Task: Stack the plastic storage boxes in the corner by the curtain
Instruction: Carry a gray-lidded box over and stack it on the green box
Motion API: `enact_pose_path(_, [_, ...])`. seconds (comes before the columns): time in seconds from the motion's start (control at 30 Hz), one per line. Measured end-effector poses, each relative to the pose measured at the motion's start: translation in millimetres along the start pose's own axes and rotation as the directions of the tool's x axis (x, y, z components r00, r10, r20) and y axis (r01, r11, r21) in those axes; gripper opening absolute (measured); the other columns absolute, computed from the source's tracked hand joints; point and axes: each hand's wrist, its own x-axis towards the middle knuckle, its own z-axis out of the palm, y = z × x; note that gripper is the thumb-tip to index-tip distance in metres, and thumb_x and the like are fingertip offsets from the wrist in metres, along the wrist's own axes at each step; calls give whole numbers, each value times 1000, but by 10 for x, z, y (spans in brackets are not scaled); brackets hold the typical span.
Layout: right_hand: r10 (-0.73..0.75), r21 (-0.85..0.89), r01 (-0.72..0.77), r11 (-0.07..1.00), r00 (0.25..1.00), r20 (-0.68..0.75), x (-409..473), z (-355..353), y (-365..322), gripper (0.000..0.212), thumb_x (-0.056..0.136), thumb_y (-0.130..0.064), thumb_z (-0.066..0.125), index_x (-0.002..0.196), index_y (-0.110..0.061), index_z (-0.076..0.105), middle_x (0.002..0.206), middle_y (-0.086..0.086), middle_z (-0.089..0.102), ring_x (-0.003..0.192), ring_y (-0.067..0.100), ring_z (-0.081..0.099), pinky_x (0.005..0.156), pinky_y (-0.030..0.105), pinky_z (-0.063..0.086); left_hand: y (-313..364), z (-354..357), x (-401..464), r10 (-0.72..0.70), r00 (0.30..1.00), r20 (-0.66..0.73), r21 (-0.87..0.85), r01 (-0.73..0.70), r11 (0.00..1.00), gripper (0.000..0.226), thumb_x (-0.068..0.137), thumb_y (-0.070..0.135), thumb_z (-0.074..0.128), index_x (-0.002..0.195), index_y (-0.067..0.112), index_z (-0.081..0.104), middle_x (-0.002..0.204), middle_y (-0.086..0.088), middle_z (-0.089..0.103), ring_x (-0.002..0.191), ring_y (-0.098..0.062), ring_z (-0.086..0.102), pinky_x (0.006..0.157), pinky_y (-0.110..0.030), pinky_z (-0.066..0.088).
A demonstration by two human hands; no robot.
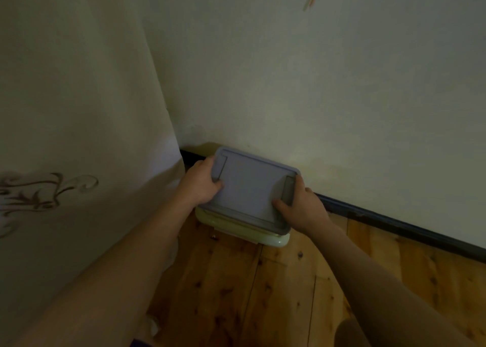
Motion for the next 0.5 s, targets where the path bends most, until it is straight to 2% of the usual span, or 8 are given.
enact_pose_path(0.17, [-8, -25, 8, 1000, 1000, 13, 10, -15, -5, 97, 92, -52, 58, 156, -13, -3, 134, 21, 49, 113, 37, 56, 90, 44, 52, -25, 10, -45, 16, 1000, -9, 17, -16, 1000, 70, 89, 34, 65, 149, 22, 29, 134, -11, 49, 118, -31, 51, 88, -32, 41])
enact_pose_path(0.33, [1, -38, 0, 999, 999, 39, 26, -43, -44, 96, 92, -52, 57, 156, -14, -4, 129, 21, 52, 107, 36, 58, 87, 45, 54, -88, -13, -94, -12, 1000, 24, 37, 11, 999, 79, 90, 36, 64, 153, 26, 18, 141, -13, 44, 124, -32, 48, 98, -38, 43])
enact_pose_path(0.5, [12, -69, -8, 998, 999, 49, -10, -23, -38, 97, 95, -52, 54, 156, -12, -10, 124, 21, 58, 100, 35, 62, 80, 43, 56, -86, -8, -97, 1, 999, 43, 76, -4, 997, 82, 90, 37, 63, 155, 24, 14, 144, -14, 44, 124, -33, 48, 99, -39, 43])
